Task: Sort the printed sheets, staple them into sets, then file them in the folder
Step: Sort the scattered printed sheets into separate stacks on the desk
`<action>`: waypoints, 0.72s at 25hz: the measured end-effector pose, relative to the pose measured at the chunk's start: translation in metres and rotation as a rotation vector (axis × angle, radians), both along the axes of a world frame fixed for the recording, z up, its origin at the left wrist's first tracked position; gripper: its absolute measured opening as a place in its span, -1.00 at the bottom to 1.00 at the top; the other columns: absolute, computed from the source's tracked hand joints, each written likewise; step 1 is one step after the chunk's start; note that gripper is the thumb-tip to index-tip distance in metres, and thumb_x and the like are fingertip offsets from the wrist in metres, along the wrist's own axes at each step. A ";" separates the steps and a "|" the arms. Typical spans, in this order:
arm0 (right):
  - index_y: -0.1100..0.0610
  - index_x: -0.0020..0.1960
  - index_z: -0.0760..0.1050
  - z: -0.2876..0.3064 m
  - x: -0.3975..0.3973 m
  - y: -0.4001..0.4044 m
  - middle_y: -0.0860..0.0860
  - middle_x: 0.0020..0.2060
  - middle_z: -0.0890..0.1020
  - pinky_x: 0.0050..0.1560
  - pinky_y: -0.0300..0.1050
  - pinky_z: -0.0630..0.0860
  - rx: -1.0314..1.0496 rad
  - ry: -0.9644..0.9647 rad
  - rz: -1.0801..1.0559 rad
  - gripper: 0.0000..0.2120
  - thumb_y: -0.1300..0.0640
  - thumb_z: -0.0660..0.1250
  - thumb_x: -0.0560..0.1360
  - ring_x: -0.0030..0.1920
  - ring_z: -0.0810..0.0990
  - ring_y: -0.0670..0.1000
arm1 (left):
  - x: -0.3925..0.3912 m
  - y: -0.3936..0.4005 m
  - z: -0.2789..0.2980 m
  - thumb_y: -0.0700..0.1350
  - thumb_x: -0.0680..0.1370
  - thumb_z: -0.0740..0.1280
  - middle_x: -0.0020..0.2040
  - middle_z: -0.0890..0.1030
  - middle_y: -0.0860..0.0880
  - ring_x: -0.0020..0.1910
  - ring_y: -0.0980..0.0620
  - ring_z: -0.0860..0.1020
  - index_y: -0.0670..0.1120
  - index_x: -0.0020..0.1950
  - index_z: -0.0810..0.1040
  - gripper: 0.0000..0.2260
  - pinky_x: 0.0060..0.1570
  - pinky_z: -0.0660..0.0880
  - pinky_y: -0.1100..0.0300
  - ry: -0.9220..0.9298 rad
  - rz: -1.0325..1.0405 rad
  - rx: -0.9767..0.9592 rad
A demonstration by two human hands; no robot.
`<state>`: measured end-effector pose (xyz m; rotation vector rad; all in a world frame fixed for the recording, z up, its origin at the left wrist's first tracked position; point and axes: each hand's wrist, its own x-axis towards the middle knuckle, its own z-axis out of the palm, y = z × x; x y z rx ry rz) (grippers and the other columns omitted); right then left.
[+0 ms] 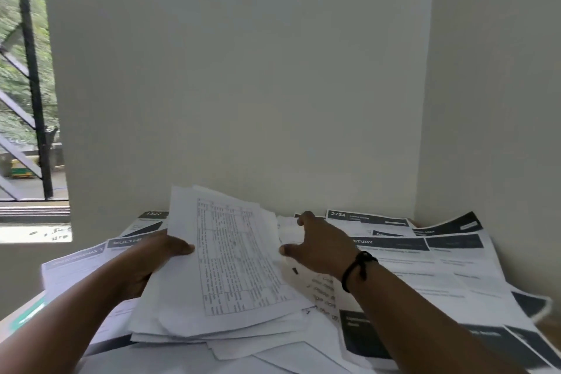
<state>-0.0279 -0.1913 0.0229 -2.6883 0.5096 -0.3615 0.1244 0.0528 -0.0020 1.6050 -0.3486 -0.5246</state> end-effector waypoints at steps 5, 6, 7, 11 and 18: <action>0.10 0.26 0.48 0.027 -0.048 -0.012 0.03 0.22 0.57 0.13 -0.07 0.45 -0.358 0.349 -0.088 -0.38 -0.34 0.26 0.43 0.22 0.53 0.08 | -0.006 -0.002 0.003 -0.22 0.46 0.30 0.06 0.65 -0.31 -0.04 -0.34 0.65 -0.14 0.33 0.45 -0.58 -0.10 0.60 -0.20 0.029 0.009 -0.149; 0.10 0.24 0.49 0.026 -0.062 -0.007 0.02 0.21 0.58 0.10 -0.08 0.44 -0.351 0.386 -0.076 -0.37 -0.37 0.26 0.41 0.20 0.53 0.07 | -0.009 -0.002 0.005 -0.20 0.44 0.31 0.04 0.66 -0.31 -0.09 -0.32 0.66 -0.16 0.30 0.47 -0.58 -0.17 0.61 -0.17 0.037 -0.007 -0.204; 0.08 0.22 0.49 0.022 -0.077 -0.003 0.02 0.19 0.58 0.07 -0.09 0.43 -0.345 0.391 -0.067 -0.36 -0.39 0.27 0.39 0.19 0.53 0.07 | -0.012 -0.002 0.009 -0.18 0.43 0.31 0.01 0.66 -0.31 -0.15 -0.29 0.68 -0.18 0.27 0.49 -0.60 -0.26 0.63 -0.12 0.035 -0.019 -0.240; -0.03 0.05 0.47 -0.003 -0.128 0.012 -0.04 0.07 0.60 -0.04 -0.09 0.39 -0.347 0.326 -0.054 -0.41 -0.47 0.27 0.27 0.10 0.54 0.03 | -0.021 -0.004 0.012 -0.22 0.49 0.28 0.09 0.63 -0.33 -0.13 -0.30 0.67 -0.18 0.29 0.47 -0.64 -0.29 0.63 -0.10 0.089 -0.109 -0.246; -0.04 -0.09 0.48 -0.035 -0.150 0.023 -0.13 -0.13 0.59 -0.01 -0.18 0.46 -0.288 0.033 -0.122 -0.53 -0.41 0.14 0.32 -0.08 0.54 -0.11 | -0.031 -0.013 -0.005 -0.35 0.54 0.31 -0.04 0.70 -0.22 -0.08 -0.25 0.68 -0.16 0.21 0.51 -0.74 -0.06 0.60 -0.13 -0.138 -0.147 0.214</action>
